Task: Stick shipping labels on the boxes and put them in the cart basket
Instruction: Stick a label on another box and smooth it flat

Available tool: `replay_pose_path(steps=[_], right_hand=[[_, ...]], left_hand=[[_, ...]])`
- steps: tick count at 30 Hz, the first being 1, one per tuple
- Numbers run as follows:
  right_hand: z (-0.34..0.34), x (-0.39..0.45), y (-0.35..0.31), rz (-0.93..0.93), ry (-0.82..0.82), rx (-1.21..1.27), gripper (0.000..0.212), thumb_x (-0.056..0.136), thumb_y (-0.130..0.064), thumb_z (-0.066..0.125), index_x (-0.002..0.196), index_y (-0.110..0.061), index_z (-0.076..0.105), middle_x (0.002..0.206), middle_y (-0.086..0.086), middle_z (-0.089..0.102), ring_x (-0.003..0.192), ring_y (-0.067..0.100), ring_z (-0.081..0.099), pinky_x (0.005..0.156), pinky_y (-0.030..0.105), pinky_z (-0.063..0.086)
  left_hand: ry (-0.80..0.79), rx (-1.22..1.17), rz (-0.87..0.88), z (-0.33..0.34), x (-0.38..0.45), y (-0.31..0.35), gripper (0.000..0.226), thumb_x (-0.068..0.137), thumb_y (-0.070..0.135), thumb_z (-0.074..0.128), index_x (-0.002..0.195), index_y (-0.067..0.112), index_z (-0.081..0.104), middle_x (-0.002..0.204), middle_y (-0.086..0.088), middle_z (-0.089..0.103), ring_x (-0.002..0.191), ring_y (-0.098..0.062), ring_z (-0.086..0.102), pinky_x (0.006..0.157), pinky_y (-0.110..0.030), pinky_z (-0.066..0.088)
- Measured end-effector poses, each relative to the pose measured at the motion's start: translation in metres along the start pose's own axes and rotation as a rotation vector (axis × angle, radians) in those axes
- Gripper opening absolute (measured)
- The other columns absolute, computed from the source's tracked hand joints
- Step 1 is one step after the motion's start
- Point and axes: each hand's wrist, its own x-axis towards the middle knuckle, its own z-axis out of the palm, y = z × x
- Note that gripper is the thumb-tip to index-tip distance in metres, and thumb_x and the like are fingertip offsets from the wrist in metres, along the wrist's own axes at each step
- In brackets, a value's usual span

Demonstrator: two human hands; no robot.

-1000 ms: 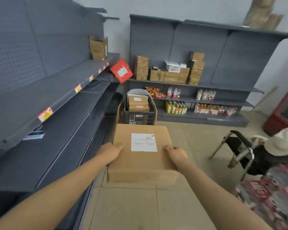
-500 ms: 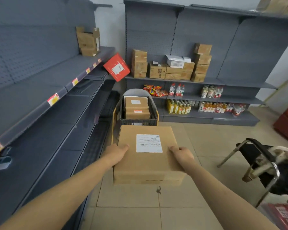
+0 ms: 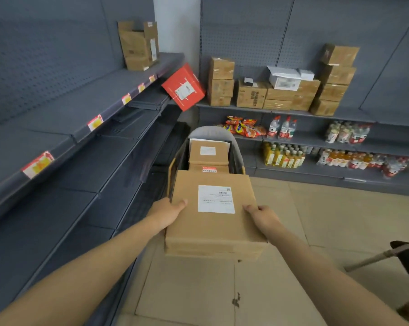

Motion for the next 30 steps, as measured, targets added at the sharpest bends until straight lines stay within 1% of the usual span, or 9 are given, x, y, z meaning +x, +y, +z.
replay_pose_path(steps=[2,6,8,11,14,18,23,28,30], right_hand=[[0.004,0.032,-0.011,0.008,-0.013,-0.023,0.053,0.09,-0.05,0.052,0.125,-0.01,0.053,0.113,0.009,0.062,0.097,0.028,0.059,0.076,0.033,0.046],[0.014,0.106,-0.04,0.02,-0.016,-0.027,0.053,0.09,-0.048,0.054,0.125,-0.009,0.054,0.118,0.012,0.062,0.101,0.029,0.059,0.086,0.038,0.049],[0.015,0.144,-0.057,0.025,-0.02,-0.061,0.052,0.091,-0.047,0.053,0.126,-0.008,0.054,0.117,0.011,0.061,0.099,0.028,0.058,0.082,0.036,0.047],[0.013,0.197,-0.079,0.021,-0.011,-0.093,0.052,0.091,-0.05,0.052,0.123,-0.009,0.054,0.107,0.007,0.061,0.089,0.024,0.057,0.074,0.033,0.043],[0.015,0.24,-0.09,0.036,-0.032,-0.108,0.049,0.09,-0.05,0.053,0.119,-0.011,0.056,0.104,0.005,0.061,0.084,0.021,0.057,0.073,0.033,0.043],[0.019,0.298,-0.104,0.05,-0.061,-0.143,0.053,0.089,-0.053,0.054,0.123,-0.012,0.055,0.111,0.006,0.063,0.095,0.024,0.059,0.08,0.036,0.047],[0.023,0.362,-0.117,0.044,-0.122,-0.135,0.051,0.089,-0.047,0.059,0.124,-0.011,0.054,0.121,0.008,0.06,0.091,0.021,0.051,0.077,0.031,0.039],[0.02,0.407,-0.126,0.051,-0.169,-0.07,0.057,0.086,-0.04,0.066,0.13,-0.008,0.048,0.126,0.008,0.056,0.109,0.026,0.054,0.084,0.033,0.042],[0.021,0.421,-0.125,0.061,-0.195,-0.042,0.055,0.084,-0.038,0.07,0.125,-0.008,0.049,0.125,0.008,0.057,0.11,0.026,0.055,0.085,0.034,0.045]], left_hand=[[-0.003,-0.002,-0.009,0.002,0.032,0.005,0.064,0.087,0.061,0.051,0.128,0.013,0.052,0.119,-0.003,0.06,0.102,-0.021,0.059,0.089,-0.036,0.051],[-0.026,0.01,-0.024,0.008,0.108,0.021,0.067,0.088,0.064,0.047,0.131,0.012,0.05,0.124,-0.005,0.059,0.109,-0.024,0.058,0.095,-0.042,0.049],[-0.039,0.0,-0.043,0.009,0.145,0.033,0.065,0.088,0.063,0.047,0.129,0.013,0.052,0.122,-0.005,0.06,0.107,-0.024,0.059,0.094,-0.041,0.05],[-0.052,-0.017,-0.04,0.007,0.196,0.054,0.066,0.088,0.063,0.047,0.13,0.013,0.052,0.123,-0.006,0.061,0.108,-0.024,0.06,0.095,-0.041,0.049],[-0.057,-0.015,-0.033,0.005,0.235,0.071,0.068,0.089,0.063,0.048,0.134,0.013,0.05,0.128,-0.006,0.059,0.111,-0.024,0.059,0.096,-0.041,0.049],[-0.066,-0.048,-0.049,0.01,0.285,0.087,0.06,0.09,0.059,0.049,0.13,0.014,0.053,0.124,-0.005,0.061,0.109,-0.023,0.06,0.097,-0.042,0.049],[-0.013,-0.113,-0.14,0.031,0.332,0.097,0.061,0.092,0.053,0.05,0.138,0.013,0.045,0.13,-0.007,0.057,0.115,-0.026,0.057,0.099,-0.043,0.047],[0.0,-0.195,-0.09,0.036,0.381,0.108,0.058,0.092,0.049,0.055,0.14,0.021,0.043,0.13,-0.003,0.057,0.114,-0.022,0.057,0.099,-0.043,0.047],[0.01,-0.229,-0.068,0.04,0.396,0.107,0.056,0.091,0.048,0.056,0.14,0.024,0.043,0.129,0.001,0.058,0.112,-0.019,0.057,0.095,-0.039,0.049]])
